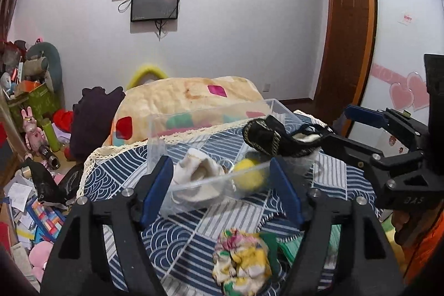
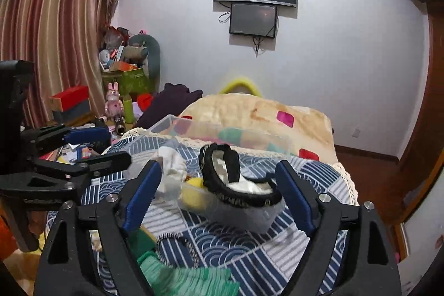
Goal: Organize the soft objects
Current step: 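Drop the yellow ball into the box with the left gripper while the right drops the black bag in, then grasp the floral scrunchie with the left gripper while the right grasps the green knit cloth, place both in box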
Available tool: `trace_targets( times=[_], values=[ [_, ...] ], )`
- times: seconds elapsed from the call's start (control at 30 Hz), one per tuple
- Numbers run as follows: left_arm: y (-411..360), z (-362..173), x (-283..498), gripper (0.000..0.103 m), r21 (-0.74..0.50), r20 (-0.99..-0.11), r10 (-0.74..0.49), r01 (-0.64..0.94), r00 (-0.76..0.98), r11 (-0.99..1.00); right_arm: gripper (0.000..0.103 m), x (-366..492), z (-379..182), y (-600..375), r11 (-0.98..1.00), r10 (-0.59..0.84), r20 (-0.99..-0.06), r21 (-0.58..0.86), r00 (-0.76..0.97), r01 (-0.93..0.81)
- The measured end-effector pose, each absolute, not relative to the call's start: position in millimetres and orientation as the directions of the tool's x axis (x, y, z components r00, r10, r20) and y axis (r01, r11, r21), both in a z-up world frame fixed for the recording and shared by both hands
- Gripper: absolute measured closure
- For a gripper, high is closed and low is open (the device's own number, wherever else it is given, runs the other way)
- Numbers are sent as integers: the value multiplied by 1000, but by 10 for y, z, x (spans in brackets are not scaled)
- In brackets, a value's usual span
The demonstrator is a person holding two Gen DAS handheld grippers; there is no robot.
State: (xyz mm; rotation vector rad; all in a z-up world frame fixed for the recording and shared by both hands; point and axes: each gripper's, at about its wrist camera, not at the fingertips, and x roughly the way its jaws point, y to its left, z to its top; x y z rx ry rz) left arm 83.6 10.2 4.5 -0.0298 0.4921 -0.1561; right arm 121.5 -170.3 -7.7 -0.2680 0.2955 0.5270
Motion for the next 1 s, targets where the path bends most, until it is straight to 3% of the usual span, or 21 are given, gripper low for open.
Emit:
trace_targets(
  times=[0.33,0.67,1.0],
  values=[
    [101,-356,603,28,-104,-551,-190,159,812,982,20,1110,-503,-1784,837,427,-430,-144,795,-528],
    [346,-738,550,28,-132,-617,-126,56,777,990,20,1065,-1003,-1711,829,410,-540,-116,735,-548],
    [466,-982,541,29,-120,-660,-80,0,747,993,20,995,-1099,-1713,839,362,-544,-165,757,-519]
  ],
)
